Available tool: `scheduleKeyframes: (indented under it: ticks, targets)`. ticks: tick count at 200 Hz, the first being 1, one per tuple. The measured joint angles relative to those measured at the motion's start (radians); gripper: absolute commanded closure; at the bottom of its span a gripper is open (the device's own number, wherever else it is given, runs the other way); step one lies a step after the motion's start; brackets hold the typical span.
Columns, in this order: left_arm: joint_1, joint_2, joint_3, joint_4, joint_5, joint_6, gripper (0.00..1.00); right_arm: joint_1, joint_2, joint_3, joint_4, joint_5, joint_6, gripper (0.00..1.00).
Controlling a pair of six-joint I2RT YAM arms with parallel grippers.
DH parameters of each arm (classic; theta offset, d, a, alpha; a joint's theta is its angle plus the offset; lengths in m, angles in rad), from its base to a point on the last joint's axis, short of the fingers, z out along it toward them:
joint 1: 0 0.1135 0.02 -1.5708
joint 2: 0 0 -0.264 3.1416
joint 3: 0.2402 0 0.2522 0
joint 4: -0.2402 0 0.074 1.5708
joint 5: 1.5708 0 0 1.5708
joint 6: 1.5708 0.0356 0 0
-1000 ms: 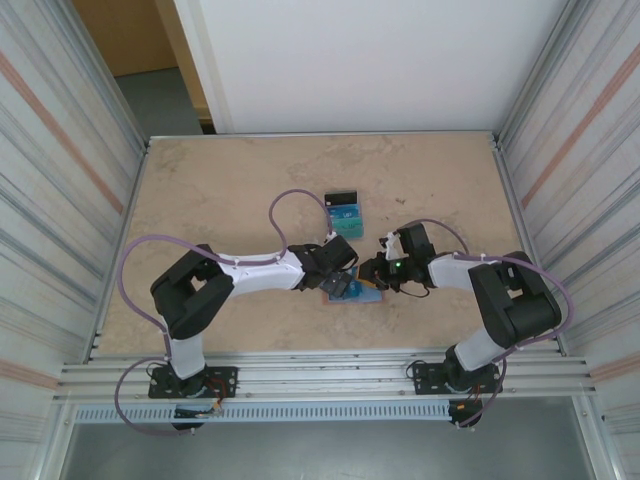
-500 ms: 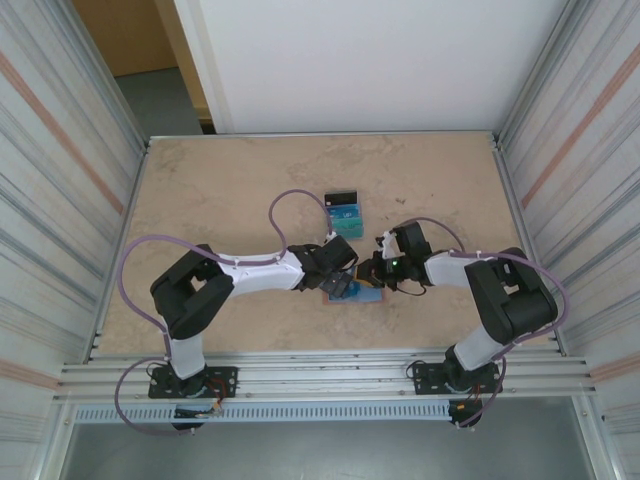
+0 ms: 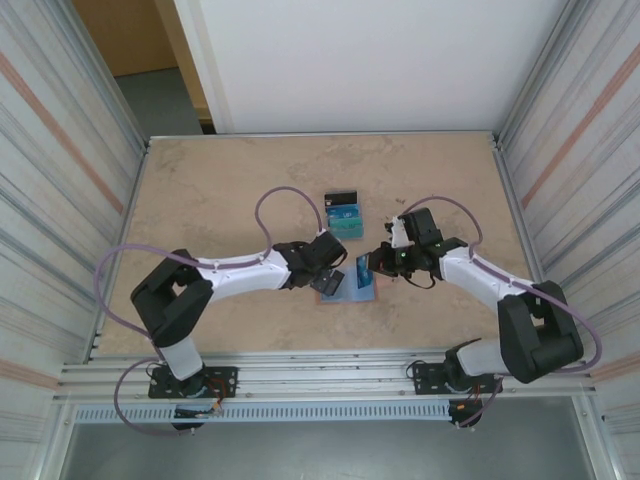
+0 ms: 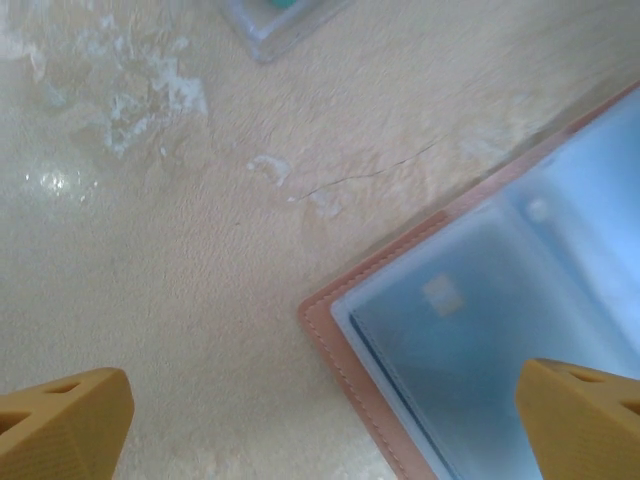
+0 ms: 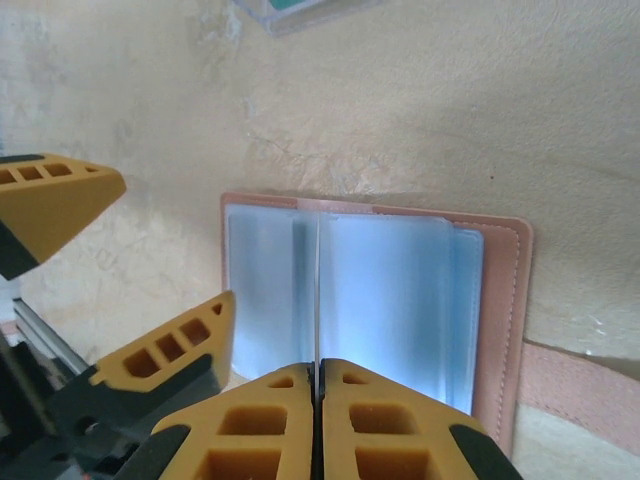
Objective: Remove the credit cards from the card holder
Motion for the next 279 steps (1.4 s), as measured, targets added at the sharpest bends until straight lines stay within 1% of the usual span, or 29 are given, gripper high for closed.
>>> scheduleKeyframes:
  ticks: [18, 39, 64, 85, 105, 138, 148, 163, 171, 189, 219, 239, 250, 279]
  targets:
    - [0.0, -0.055, 0.008, -0.005, 0.023, 0.027, 0.01, 0.005, -0.046, 0.012, -0.034, 0.015, -0.045, 0.92]
    - [0.007, -0.135, 0.02, -0.005, 0.059, 0.093, 0.01, 0.028, -0.101, 0.035, -0.06, 0.022, -0.107, 0.92]
    - [0.034, -0.23, 0.027, -0.005, 0.142, 0.196, 0.04, 0.072, -0.165, 0.055, -0.065, 0.04, -0.183, 0.93]
    - [0.058, -0.28, 0.034, -0.005, 0.238, 0.287, 0.06, 0.105, -0.204, 0.064, -0.064, 0.04, -0.244, 0.92]
    - [0.067, -0.294, 0.043, -0.005, 0.332, 0.37, 0.11, 0.132, -0.227, 0.076, -0.065, 0.035, -0.301, 0.91]
    - [0.085, -0.294, 0.043, -0.005, 0.495, 0.462, 0.2, 0.171, -0.244, 0.106, -0.07, -0.002, -0.384, 0.91]
    - [0.092, -0.294, 0.043, -0.005, 0.537, 0.478, 0.27, 0.181, -0.245, 0.115, -0.072, -0.016, -0.407, 0.91]
    - [0.104, -0.295, 0.043, -0.004, 0.59, 0.503, 0.42, 0.2, -0.246, 0.127, -0.079, -0.034, -0.438, 0.93]
    - [0.112, -0.298, 0.043, -0.003, 0.614, 0.516, 0.45, 0.212, -0.246, 0.133, -0.089, -0.04, -0.454, 0.94]
    - [0.144, -0.309, 0.041, 0.011, 0.677, 0.52, 0.47, 0.239, -0.248, 0.143, -0.11, -0.042, -0.484, 0.95]
    - [0.227, -0.355, 0.014, 0.042, 0.797, 0.519, 0.47, 0.254, -0.252, 0.153, -0.128, -0.045, -0.515, 0.95]
    - [0.242, -0.377, 0.004, 0.047, 0.861, 0.537, 0.47, 0.259, -0.252, 0.159, -0.142, -0.055, -0.528, 0.95]
    - [0.242, -0.381, -0.001, 0.045, 0.894, 0.551, 0.49, 0.262, -0.253, 0.161, -0.145, -0.068, -0.539, 0.95]
    - [0.242, -0.381, -0.003, 0.033, 0.963, 0.587, 0.6, 0.264, -0.252, 0.175, -0.161, -0.095, -0.557, 0.95]
